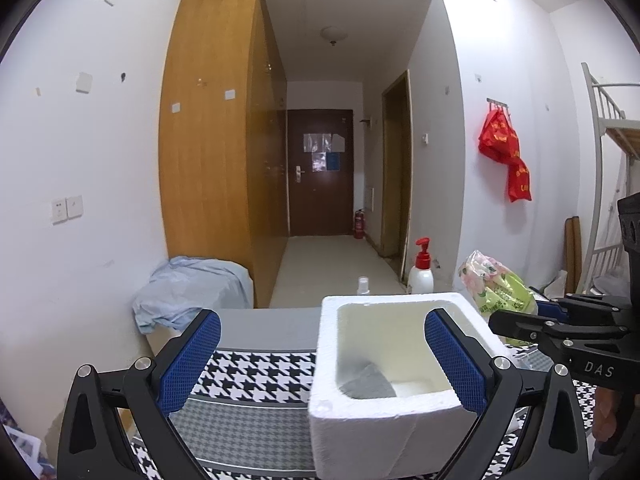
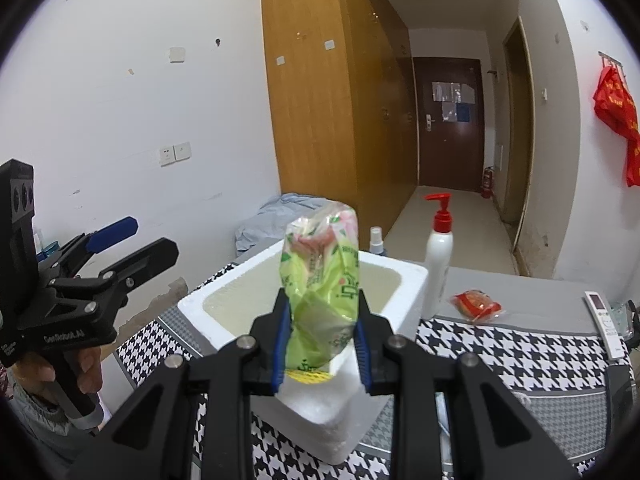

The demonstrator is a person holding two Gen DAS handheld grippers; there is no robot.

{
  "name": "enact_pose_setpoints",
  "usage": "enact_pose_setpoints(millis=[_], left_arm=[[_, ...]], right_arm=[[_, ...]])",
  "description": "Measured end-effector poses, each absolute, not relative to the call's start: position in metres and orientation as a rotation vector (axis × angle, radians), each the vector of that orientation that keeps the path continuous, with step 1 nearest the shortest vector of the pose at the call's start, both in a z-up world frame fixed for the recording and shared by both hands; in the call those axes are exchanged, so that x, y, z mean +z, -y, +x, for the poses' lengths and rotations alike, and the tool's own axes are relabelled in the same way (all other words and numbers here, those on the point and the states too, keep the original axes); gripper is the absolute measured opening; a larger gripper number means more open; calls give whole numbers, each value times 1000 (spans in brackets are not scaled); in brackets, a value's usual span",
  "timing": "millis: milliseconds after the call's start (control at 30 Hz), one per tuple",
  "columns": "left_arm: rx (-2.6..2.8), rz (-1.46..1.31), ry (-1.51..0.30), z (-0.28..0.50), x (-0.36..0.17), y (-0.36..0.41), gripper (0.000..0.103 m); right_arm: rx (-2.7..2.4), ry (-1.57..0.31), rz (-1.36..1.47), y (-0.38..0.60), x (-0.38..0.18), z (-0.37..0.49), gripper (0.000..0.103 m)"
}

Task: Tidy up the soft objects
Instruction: 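Lower the snack bag into the foam box and open the right gripper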

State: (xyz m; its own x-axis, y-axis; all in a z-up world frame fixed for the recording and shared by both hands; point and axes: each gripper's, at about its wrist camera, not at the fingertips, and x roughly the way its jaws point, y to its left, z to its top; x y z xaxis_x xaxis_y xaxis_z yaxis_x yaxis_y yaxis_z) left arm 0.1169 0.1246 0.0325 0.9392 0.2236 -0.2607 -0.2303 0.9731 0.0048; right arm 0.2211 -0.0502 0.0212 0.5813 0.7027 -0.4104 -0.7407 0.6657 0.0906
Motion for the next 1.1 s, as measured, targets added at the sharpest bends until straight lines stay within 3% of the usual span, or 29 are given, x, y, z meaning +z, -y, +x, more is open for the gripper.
enact_pose_setpoints(millis=[1100], left_arm=[[307,-97,-288,88,8,-170,102]], right_arm=[[872,-506,-135,-15,11,237,33]])
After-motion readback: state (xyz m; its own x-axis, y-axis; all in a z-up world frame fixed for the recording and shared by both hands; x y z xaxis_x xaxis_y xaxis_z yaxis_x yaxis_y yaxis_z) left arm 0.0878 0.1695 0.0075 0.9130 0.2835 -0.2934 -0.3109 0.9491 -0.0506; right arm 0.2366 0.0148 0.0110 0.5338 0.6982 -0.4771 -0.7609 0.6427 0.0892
